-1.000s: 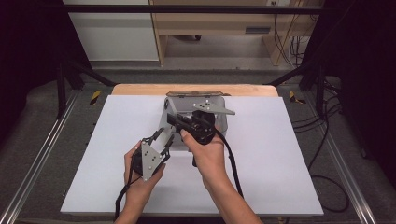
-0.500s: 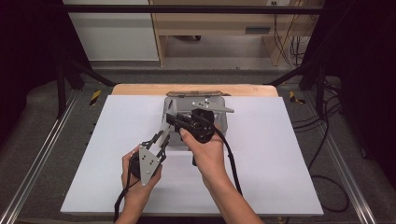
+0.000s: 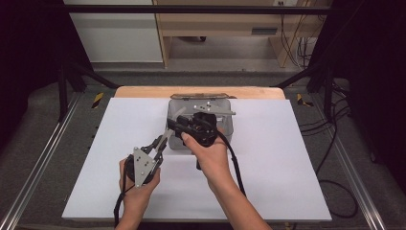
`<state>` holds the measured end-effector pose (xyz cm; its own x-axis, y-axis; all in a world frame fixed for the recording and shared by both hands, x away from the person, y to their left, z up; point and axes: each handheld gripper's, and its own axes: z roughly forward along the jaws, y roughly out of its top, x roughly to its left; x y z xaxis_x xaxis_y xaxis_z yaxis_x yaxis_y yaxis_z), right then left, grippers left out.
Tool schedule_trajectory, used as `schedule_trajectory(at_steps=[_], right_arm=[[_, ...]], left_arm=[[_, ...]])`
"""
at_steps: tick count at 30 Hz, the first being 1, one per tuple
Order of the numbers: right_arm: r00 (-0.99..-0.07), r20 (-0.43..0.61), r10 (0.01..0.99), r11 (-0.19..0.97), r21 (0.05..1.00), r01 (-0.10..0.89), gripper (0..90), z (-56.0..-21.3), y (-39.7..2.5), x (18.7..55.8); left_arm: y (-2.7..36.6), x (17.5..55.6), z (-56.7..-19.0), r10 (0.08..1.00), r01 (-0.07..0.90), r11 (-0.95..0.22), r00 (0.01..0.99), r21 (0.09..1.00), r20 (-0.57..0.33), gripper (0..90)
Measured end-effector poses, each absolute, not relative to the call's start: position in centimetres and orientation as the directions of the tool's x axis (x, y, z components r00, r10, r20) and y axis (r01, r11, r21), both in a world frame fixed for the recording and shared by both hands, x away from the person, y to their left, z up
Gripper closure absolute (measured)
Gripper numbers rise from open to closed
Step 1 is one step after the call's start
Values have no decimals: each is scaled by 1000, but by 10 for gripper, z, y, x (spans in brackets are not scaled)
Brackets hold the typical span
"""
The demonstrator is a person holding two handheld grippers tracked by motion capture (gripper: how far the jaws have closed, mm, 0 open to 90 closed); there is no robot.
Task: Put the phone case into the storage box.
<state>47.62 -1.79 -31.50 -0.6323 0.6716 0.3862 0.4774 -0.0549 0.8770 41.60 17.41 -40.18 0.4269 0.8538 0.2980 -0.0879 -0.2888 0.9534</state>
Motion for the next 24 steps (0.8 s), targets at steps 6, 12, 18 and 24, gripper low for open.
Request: schedule_trajectory(at_steps=[6, 12, 18, 24], right_arm=[[-659, 290, 694, -4, 917, 399, 433, -320, -21, 474], [-669, 189, 719, 39, 950, 310, 358, -320, -27, 472], [-671, 103, 734, 86, 966, 242, 258, -321, -32, 470], [-658, 45, 751, 122, 971, 205, 167, -330, -50, 465]], left_arm=[[186, 425, -398, 879, -13, -205, 437, 979, 190, 814], [190, 428, -393, 884, 18, -191, 438, 981, 164, 814], [190, 431, -386, 884, 44, -176, 446, 983, 138, 813], [188, 436, -375, 881, 80, -169, 459, 982, 114, 813]])
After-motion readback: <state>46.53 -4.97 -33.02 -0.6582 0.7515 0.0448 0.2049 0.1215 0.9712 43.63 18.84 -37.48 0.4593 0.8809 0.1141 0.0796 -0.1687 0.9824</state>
